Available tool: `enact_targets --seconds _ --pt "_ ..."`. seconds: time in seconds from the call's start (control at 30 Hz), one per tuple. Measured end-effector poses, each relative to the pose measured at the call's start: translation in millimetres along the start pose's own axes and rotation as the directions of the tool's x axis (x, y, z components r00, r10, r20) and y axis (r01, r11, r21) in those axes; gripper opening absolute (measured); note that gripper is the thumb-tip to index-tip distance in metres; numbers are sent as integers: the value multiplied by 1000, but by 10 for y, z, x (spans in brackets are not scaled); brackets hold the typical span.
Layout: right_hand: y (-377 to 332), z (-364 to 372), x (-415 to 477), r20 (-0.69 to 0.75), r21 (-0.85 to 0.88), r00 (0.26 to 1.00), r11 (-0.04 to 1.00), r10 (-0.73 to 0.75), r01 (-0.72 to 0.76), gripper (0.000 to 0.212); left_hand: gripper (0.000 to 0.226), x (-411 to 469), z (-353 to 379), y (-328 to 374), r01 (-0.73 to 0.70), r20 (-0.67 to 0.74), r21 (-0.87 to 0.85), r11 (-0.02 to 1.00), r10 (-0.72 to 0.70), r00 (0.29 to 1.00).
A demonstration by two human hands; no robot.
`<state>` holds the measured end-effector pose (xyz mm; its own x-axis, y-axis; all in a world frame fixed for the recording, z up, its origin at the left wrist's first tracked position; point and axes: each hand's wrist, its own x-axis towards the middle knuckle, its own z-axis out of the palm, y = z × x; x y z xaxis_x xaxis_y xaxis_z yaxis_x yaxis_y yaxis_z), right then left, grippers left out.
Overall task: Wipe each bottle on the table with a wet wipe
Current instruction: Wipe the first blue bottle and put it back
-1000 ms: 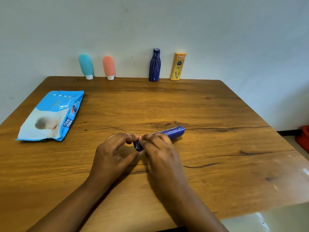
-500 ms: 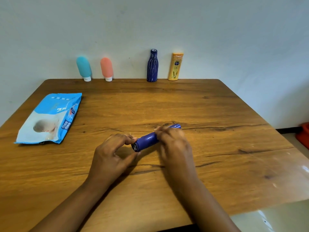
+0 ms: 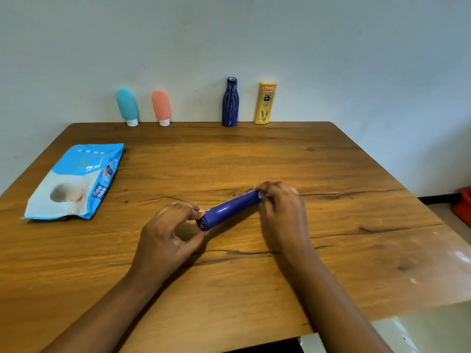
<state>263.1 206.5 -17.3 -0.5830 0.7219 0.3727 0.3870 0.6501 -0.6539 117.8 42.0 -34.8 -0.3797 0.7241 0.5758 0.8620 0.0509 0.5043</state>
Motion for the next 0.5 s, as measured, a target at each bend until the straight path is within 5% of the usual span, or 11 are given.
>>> enact_targets --seconds 0.17,0.27,0.4,0.5 --pt "205 -94 109 4 218 985 961 175 -172 27 31 -1 -4 -16 18 -16 16 1000 -18 1000" --pt "34 -57 -41 -154 173 988 985 -3 30 29 41 8 6 -9 29 -3 57 998 -29 1000" --pt "-253 219 -335 67 -109 914 908 -400 405 34 38 9 8 -29 2 2 70 998 -2 1000" --pt "-83 149 -217 43 -81 972 969 -232 234 33 41 13 22 -21 5 9 81 997 -6 1000"
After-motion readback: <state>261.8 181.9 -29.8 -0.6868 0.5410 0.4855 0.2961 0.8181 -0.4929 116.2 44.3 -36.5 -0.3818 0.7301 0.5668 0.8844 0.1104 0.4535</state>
